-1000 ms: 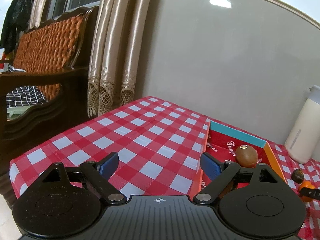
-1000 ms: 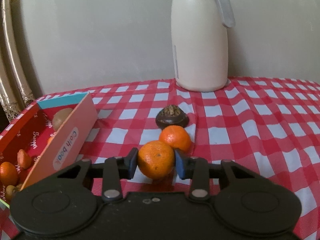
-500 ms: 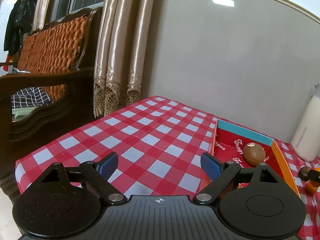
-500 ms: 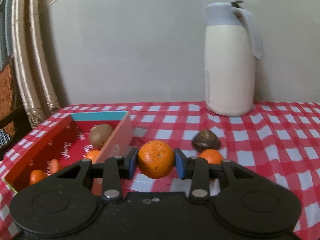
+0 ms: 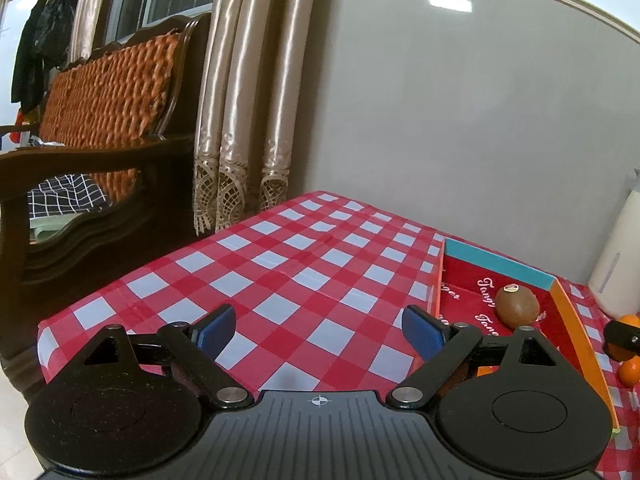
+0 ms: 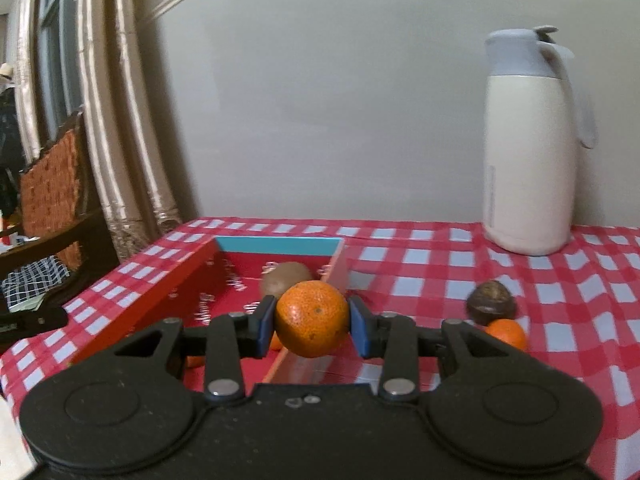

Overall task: Organize fruits
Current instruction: 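Carry the orange into the box and open the right gripper, then move the left gripper to the last mandarin beside the brown fruit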

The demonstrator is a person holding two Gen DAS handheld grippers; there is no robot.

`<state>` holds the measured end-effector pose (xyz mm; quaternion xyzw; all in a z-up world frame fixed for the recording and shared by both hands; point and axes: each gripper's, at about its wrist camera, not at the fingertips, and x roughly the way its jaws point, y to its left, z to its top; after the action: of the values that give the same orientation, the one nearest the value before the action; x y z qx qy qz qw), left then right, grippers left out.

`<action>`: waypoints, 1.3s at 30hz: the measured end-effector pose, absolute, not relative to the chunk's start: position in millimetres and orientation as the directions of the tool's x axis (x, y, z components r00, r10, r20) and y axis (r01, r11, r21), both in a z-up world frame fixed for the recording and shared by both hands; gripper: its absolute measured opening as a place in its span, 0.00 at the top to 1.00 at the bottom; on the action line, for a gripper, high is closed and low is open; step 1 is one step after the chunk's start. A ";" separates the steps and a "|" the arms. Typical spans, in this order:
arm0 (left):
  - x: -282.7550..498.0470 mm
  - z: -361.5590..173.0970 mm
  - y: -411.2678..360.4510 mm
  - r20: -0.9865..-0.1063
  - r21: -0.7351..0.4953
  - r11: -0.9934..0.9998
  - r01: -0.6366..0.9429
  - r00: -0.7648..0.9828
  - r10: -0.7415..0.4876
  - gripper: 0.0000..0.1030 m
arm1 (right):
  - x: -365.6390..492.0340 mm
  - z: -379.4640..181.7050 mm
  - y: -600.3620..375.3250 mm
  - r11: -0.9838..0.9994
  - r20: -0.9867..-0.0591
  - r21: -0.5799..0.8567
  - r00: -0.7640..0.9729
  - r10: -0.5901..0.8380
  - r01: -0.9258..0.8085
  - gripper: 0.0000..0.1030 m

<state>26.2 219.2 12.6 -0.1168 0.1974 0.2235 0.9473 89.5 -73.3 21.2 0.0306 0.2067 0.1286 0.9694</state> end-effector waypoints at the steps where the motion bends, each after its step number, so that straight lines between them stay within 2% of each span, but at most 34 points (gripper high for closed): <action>1: 26.2 12.7 219.8 -0.426 -0.133 0.873 -0.470 0.822 0.378 0.13 | 89.6 20.4 -69.8 0.963 -0.396 0.109 0.878 0.270 -0.247 0.64; 19: 23.7 11.6 224.7 -0.427 -0.133 0.871 -0.472 0.821 0.380 0.12 | 92.8 7.4 -27.2 0.930 -0.445 0.075 0.822 0.354 -0.360 0.61; 21: 23.3 11.5 225.5 -0.428 -0.133 0.872 -0.471 0.821 0.378 0.12 | 92.5 7.2 -28.1 0.929 -0.444 0.083 0.821 0.360 -0.362 0.57; 23: 23.2 11.5 224.9 -0.427 -0.131 0.874 -0.469 0.822 0.377 0.12 | 91.8 7.5 -30.5 0.931 -0.438 0.088 0.826 0.355 -0.354 0.41; 27: 24.5 11.6 222.5 -0.428 -0.130 0.874 -0.469 0.821 0.377 0.12 | 91.1 11.2 -38.9 0.937 -0.413 0.097 0.843 0.345 -0.336 0.34; 29: 25.5 11.8 221.2 -0.430 -0.131 0.873 -0.469 0.821 0.377 0.12 | 90.1 13.2 -44.1 0.945 -0.399 0.094 0.857 0.325 -0.314 0.21; 31: 26.2 12.0 219.5 -0.430 -0.131 0.874 -0.468 0.821 0.375 0.12 | 89.9 14.7 -48.5 0.951 -0.392 0.083 0.868 0.306 -0.298 0.20; 35: 27.9 12.1 214.0 -0.429 -0.124 0.879 -0.459 0.824 0.370 0.12 | 87.7 16.8 -60.7 0.966 -0.381 0.079 0.888 0.258 -0.247 0.06; 39: 30.2 12.6 207.3 -0.428 -0.116 0.885 -0.451 0.827 0.365 0.12 | 85.9 18.5 -75.3 0.978 -0.374 0.077 0.904 0.209 -0.194 0.03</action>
<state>30.2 207.3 12.6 -0.1068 0.2012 0.2146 0.9498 85.9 -75.3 18.5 0.0192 0.1937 0.1033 0.9754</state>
